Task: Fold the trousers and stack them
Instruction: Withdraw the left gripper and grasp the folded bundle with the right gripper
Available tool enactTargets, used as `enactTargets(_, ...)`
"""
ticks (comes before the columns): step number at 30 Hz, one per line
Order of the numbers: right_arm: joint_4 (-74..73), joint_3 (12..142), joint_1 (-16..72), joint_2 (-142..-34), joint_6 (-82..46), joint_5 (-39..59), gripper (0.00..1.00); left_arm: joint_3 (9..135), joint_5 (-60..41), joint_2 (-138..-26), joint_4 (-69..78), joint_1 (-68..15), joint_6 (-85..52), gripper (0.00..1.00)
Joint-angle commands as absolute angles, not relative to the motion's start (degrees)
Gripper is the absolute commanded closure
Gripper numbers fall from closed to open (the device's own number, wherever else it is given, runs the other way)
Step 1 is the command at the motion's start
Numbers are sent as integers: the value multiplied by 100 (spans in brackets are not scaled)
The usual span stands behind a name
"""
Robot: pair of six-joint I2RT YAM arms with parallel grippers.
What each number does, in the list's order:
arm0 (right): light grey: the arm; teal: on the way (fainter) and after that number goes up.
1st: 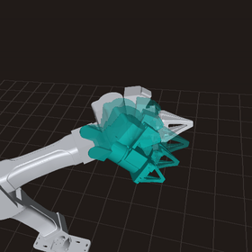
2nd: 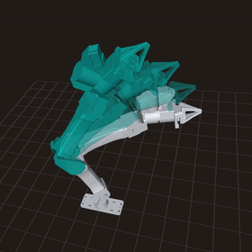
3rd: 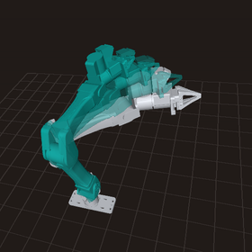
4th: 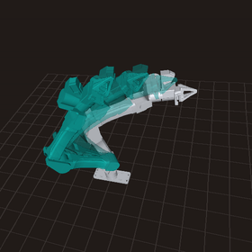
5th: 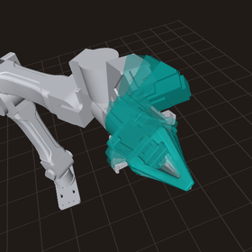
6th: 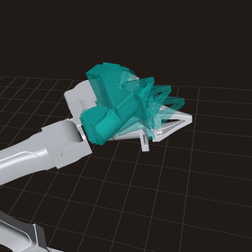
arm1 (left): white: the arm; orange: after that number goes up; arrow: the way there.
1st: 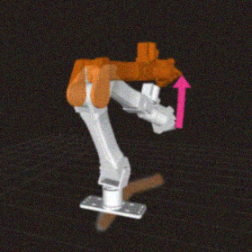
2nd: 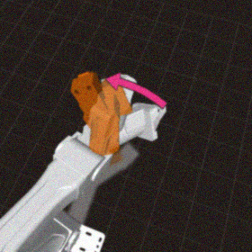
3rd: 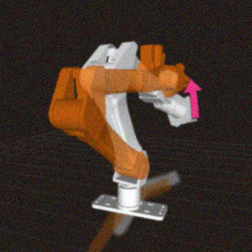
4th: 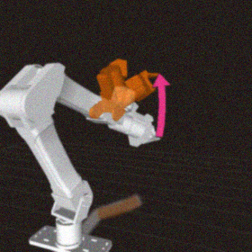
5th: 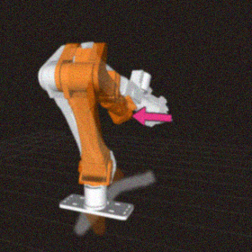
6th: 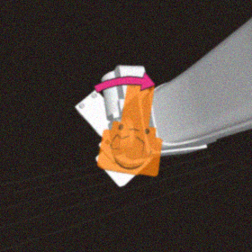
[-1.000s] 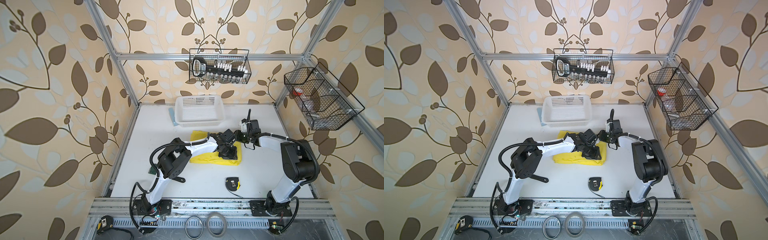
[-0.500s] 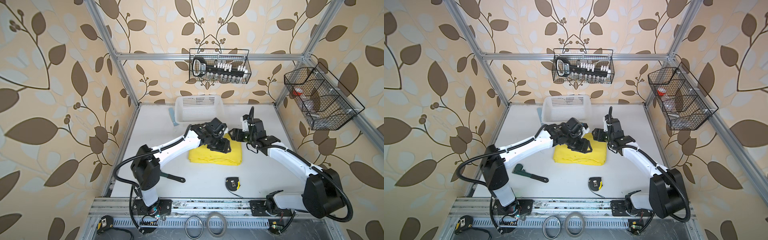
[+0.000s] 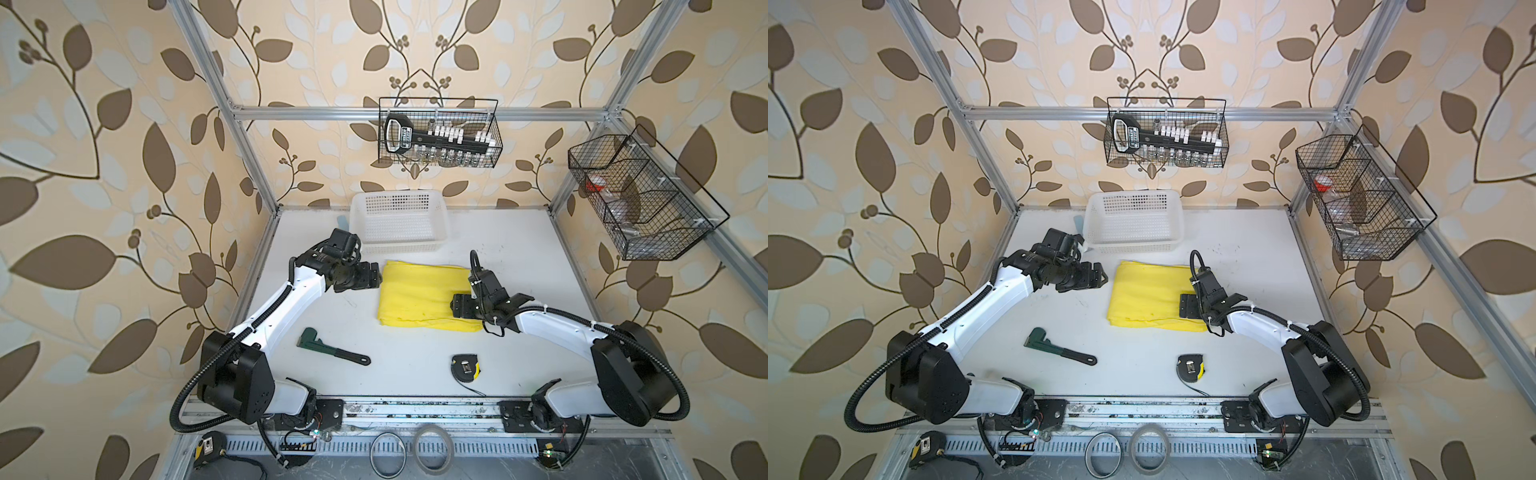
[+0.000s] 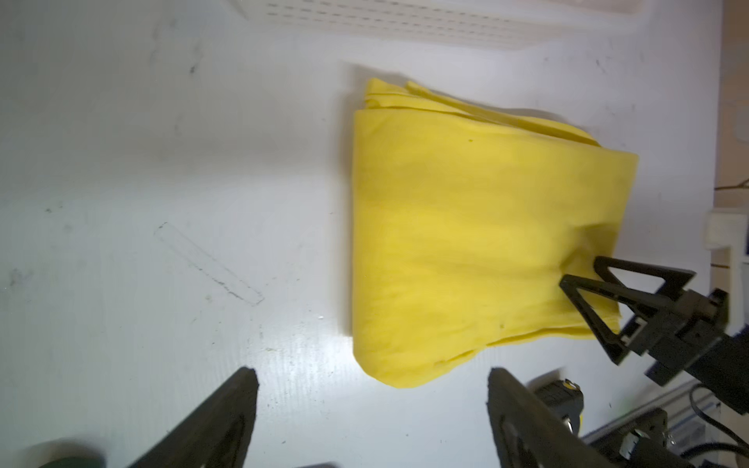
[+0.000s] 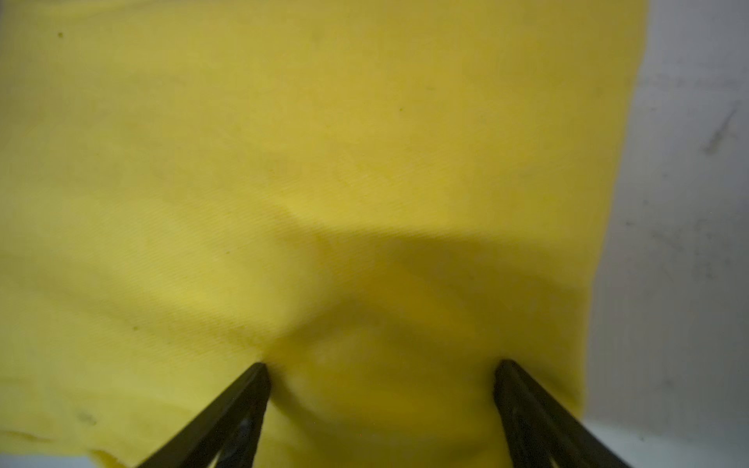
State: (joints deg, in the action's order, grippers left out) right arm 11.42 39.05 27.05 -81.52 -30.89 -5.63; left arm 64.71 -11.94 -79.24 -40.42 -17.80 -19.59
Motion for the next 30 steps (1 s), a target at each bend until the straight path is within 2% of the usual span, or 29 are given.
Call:
enactTargets(1, 1289, 3746, 2378, -8371, -3061, -882, 11, 6303, -1241, -7743, -3802, -1561, -1804, 10)
enactTargets(5, 1528, 3792, 2011, -8366, -2758, -1216, 11, 6214, -1222, -7734, -3744, -1451, -1796, 10)
enactTargets(6, 1577, 3813, 1872, -8363, -2663, -1256, 14, 6214, -1214, -7734, -3753, -1434, -1793, 10)
enactTargets(10, 1769, 4009, 1593, -8133, -2531, -1106, 14, 6277, -1215, -7695, -3799, -1395, -1757, 10)
enactTargets(16, 2446, 4458, 2155, -7297, -2541, -1649, 13, 6390, -1151, -7570, -4015, -1272, -1620, 9)
enactTargets(20, 2375, 4551, 2956, -7002, -2992, -1613, 13, 6322, -1213, -7523, -4021, -1163, -1598, 9)
enactTargets(25, 1894, 4797, 4113, -7768, -3600, -1815, 11, 6293, -1287, -7563, -4047, -1064, -1610, 9)
enactTargets(30, 1370, 4895, 4364, -8797, -3780, -1835, 8, 6254, -1304, -7472, -4057, -995, -1619, 6)
